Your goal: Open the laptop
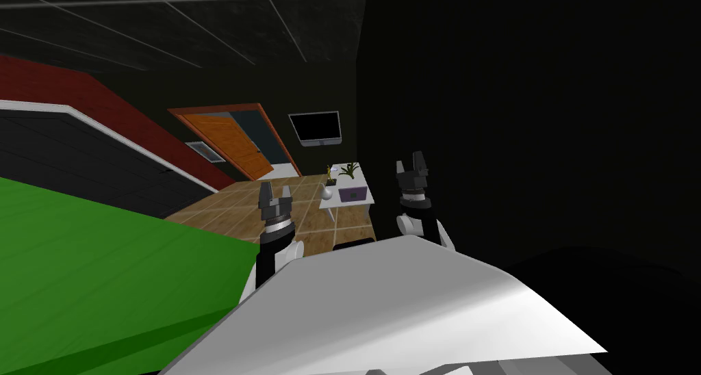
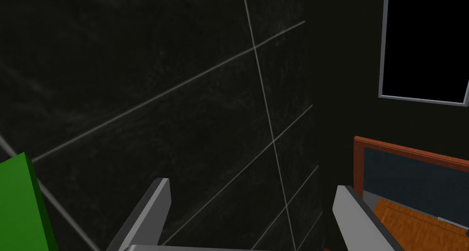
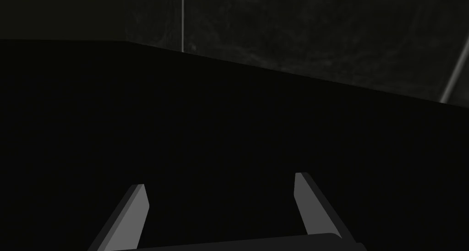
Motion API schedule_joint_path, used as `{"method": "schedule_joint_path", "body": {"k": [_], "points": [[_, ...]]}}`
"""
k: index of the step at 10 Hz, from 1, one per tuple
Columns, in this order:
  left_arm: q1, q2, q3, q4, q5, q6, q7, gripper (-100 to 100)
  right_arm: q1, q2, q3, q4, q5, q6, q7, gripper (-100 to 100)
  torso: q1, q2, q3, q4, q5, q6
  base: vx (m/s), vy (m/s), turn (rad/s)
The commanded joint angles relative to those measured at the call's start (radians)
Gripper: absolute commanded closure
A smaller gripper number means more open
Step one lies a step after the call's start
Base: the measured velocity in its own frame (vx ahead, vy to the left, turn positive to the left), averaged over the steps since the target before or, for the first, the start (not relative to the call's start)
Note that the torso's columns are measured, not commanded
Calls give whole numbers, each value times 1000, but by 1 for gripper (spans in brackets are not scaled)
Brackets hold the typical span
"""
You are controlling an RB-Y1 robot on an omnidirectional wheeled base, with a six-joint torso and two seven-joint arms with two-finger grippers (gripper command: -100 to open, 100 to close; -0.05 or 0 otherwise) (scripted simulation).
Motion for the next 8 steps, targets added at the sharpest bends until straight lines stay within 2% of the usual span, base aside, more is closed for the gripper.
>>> {"method": "schedule_joint_path", "body": {"k": [1,8], "points": [[0,0,0,0,0,0,0,0,0,0,0,0,0,0,0,0,0,40,-82,41,0,0,0,0,0],[0,0,0,0,0,0,0,0,0,0,0,0,0,0,0,0,0,544,-1087,544,0,0,0,0,0]]}}
